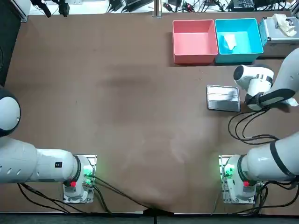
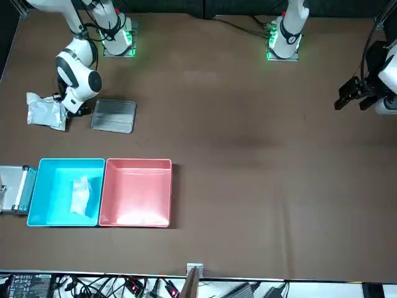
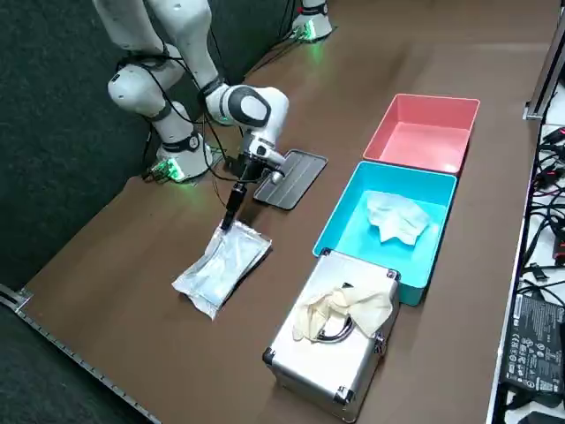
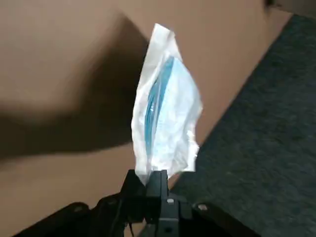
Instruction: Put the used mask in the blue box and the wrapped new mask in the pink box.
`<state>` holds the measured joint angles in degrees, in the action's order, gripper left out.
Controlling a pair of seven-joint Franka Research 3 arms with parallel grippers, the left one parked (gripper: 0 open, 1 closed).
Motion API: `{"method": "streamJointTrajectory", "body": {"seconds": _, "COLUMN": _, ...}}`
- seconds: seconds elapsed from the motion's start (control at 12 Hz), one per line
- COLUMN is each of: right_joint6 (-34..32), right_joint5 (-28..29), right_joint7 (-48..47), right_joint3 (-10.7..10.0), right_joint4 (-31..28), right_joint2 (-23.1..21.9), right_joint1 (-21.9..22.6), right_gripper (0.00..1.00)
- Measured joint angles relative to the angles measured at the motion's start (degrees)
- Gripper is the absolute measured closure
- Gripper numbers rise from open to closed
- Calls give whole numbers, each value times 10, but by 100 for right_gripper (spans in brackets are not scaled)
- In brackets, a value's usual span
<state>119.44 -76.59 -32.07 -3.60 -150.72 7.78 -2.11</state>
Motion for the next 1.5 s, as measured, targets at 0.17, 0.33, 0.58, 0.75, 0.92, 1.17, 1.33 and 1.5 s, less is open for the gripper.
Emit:
{"method": "streamJointTrajectory", "body": {"seconds": 0.17, "right_joint6": -23, "right_joint5": 9, "right_joint7": 40, "right_joint3": -2, "right_joint4": 0, "right_joint2": -31, "right_joint1": -1, "right_gripper": 99}}
{"method": "streamJointTrajectory", "body": {"seconds": 0.33, "right_joint6": -51, "right_joint5": 38, "right_joint7": 95, "right_joint3": -3, "right_joint4": 0, "right_joint2": -65, "right_joint1": -1, "right_gripper": 99}}
{"method": "streamJointTrajectory", "body": {"seconds": 0.58, "right_joint6": -94, "right_joint5": 100, "right_joint7": 183, "right_joint3": -2, "right_joint4": 3, "right_joint2": -125, "right_joint1": 0, "right_gripper": 99}}
{"method": "streamJointTrajectory", "body": {"seconds": 0.75, "right_joint6": -133, "right_joint5": 150, "right_joint7": 248, "right_joint3": 0, "right_joint4": 22, "right_joint2": -160, "right_joint1": 4, "right_gripper": 99}}
{"method": "streamJointTrajectory", "body": {"seconds": 0.92, "right_joint6": -184, "right_joint5": 203, "right_joint7": 304, "right_joint3": 1, "right_joint4": 68, "right_joint2": -181, "right_joint1": 24, "right_gripper": 99}}
{"method": "streamJointTrajectory", "body": {"seconds": 1.17, "right_joint6": -258, "right_joint5": 261, "right_joint7": 346, "right_joint3": 6, "right_joint4": 164, "right_joint2": -186, "right_joint1": 78, "right_gripper": 99}}
{"method": "streamJointTrajectory", "body": {"seconds": 1.33, "right_joint6": -303, "right_joint5": 313, "right_joint7": 354, "right_joint3": 8, "right_joint4": 269, "right_joint2": -171, "right_joint1": 127, "right_gripper": 99}}
{"method": "streamJointTrajectory", "body": {"seconds": 1.5, "right_joint6": -315, "right_joint5": 344, "right_joint7": 354, "right_joint3": 8, "right_joint4": 345, "right_joint2": -147, "right_joint1": 154, "right_gripper": 99}}
